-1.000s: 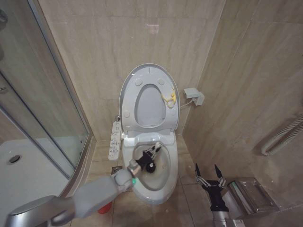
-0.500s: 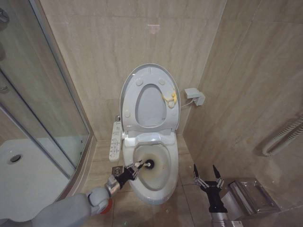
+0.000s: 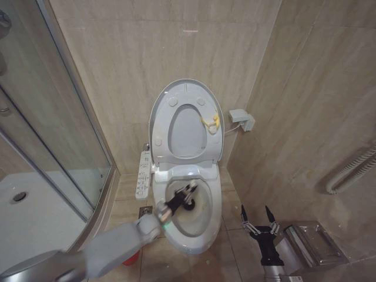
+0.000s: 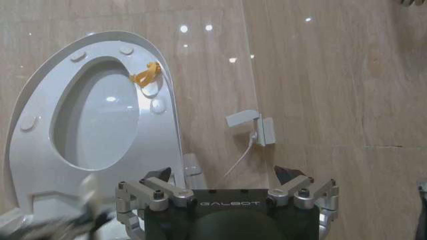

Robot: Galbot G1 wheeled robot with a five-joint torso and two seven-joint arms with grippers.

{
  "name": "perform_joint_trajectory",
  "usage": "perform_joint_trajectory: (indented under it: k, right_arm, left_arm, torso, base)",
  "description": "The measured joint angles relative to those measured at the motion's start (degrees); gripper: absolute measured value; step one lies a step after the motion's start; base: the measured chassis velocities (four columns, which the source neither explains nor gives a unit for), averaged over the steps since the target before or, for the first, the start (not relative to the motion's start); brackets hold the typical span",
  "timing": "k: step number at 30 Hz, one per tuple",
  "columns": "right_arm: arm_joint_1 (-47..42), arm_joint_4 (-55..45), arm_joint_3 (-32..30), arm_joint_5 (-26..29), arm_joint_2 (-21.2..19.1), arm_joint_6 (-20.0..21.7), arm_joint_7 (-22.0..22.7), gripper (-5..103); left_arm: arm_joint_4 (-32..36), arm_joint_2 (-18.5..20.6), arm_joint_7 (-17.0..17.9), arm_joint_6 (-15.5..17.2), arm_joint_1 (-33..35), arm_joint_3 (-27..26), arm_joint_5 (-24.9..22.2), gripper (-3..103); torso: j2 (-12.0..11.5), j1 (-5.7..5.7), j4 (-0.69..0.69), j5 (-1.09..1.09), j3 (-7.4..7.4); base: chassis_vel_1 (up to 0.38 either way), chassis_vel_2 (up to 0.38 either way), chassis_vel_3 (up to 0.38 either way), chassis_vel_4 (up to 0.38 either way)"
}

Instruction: Open the toilet lid, clean the toilet bowl with a toilet brush, close the toilet lid, and flush.

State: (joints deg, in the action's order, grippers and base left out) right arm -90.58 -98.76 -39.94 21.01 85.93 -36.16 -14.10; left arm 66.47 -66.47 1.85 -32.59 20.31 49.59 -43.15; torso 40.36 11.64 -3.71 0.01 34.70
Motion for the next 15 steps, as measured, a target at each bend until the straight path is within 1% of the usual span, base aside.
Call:
perform_joint_trajectory:
  k: [2,3,4,6,9,10,12,15]
  right_arm:
    - [0.20,0.22,-0.04,0.15,-0.14,0.06,0.06,100]
    - [0.45,0.44,-0.10,0.51,-0.41,0.15,0.12,100]
    - [0.51,0.50,-0.20,0.83,-0.60,0.17,0.13,100]
    - [0.53,0.51,-0.26,0.94,-0.67,0.18,0.13,100]
    - [0.24,0.46,-0.57,1.45,-0.94,0.18,0.15,100]
    - [0.24,0.46,-0.57,1.45,-0.94,0.18,0.15,100]
    - [-0.05,0.25,-0.65,1.59,-0.95,0.16,0.15,100]
    - [-0.32,0.00,-0.79,1.62,-0.94,0.15,0.15,100]
  left_arm:
    - [-0.81,-2.30,-0.06,-0.07,-1.60,0.07,-0.68,19]
    - [-2.15,-4.92,-0.30,-0.35,-3.19,0.06,-1.32,19]
    - [-3.35,-6.25,-0.60,-0.73,-3.52,-0.16,-1.58,19]
    - [-3.79,-6.60,-0.73,-0.90,-3.52,-0.24,-1.62,19]
    - [-6.95,-8.37,-1.29,-1.92,-2.54,-0.45,-1.64,18]
    - [-6.95,-8.37,-1.29,-1.92,-2.54,-0.45,-1.64,18]
    - [-8.75,-8.76,-1.57,-2.14,-1.45,0.34,-1.16,18]
    - [-9.34,-8.99,-1.71,-2.33,-0.94,1.54,-0.68,18]
  torso:
    - [0.00,0.00,0.02,0.02,0.00]
    - [0.00,0.00,0.03,0.02,0.00]
    - [0.00,0.00,0.05,0.03,0.00]
    - [0.00,0.00,0.05,0.02,0.00]
    - [0.00,0.00,0.03,0.02,0.00]
    - [0.00,0.00,0.03,0.02,0.00]
    - [0.00,-0.01,0.05,0.01,-0.01]
    - [0.00,-0.01,0.06,0.00,-0.01]
  base:
    - [0.000,0.000,0.000,0.000]
    - [0.000,0.000,0.000,0.000]
    - [0.000,0.000,0.000,0.000]
    - [0.000,0.000,0.000,0.000]
    - [0.000,0.000,0.000,0.000]
    - [0.000,0.000,0.000,0.000]
    - [0.000,0.000,0.000,0.000]
    - [0.000,0.000,0.000,0.000]
